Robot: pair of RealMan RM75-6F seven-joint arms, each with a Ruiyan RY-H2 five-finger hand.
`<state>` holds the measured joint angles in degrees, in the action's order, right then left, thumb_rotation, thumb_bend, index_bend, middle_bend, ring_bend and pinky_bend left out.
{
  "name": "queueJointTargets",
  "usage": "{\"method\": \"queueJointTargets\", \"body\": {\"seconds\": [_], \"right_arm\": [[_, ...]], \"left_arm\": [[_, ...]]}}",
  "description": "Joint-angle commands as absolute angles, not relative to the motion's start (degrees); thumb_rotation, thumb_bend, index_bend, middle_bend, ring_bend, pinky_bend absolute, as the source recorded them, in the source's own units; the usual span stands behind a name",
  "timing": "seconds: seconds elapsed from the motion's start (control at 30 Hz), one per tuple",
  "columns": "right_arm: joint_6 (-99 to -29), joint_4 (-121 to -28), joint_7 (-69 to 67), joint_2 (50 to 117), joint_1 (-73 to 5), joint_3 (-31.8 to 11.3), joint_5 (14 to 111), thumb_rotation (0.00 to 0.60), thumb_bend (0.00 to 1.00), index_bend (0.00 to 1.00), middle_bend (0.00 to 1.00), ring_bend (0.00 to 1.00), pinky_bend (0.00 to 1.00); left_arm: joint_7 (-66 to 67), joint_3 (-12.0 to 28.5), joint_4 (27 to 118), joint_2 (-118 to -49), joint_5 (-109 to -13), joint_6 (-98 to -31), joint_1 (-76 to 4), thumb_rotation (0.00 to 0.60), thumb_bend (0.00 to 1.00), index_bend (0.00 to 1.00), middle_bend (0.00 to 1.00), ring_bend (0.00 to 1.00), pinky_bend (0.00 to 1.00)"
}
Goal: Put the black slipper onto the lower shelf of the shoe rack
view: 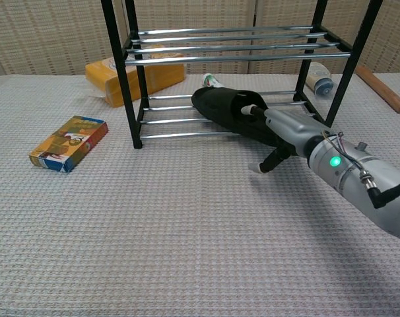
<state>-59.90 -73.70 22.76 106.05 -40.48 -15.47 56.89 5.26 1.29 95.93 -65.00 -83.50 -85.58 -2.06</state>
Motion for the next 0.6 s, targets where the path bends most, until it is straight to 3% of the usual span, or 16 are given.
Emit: {"method": "queueJointTargets", "body": {"seconds": [0.03, 0.33, 0.6], "right_arm": [[-60.9, -75.5, 21.9, 104.7, -39.7, -14.7, 58.6, 0.600, 0.26, 0.00, 0.09, 0.12, 0.06], [-63.7, -81.4, 22.2, 97.7, -36.1, -11.3, 62.3, 0.600, 0.26, 0.00, 0.10, 0.12, 0.06], [-62.0, -81.1, 19.1, 94.5, -34.1, -10.0, 62.1, 0.600, 0.26, 0.00, 0.10, 0.12, 0.06]], "left_arm": [[5.2, 1.2, 95.9, -65.0, -83.5, -85.6, -2.0, 0.600, 0.22, 0.26, 0.16, 0.17, 0.27], [5.1, 1.1, 95.8, -65.1, -83.8, -85.9, -1.8, 0.600, 0.22, 0.26, 0.16, 0.17, 0.27], [5.3, 1.1, 96.2, -65.0, -83.7, -85.7, -1.8, 0.600, 0.22, 0.26, 0.16, 0.17, 0.27]]}}
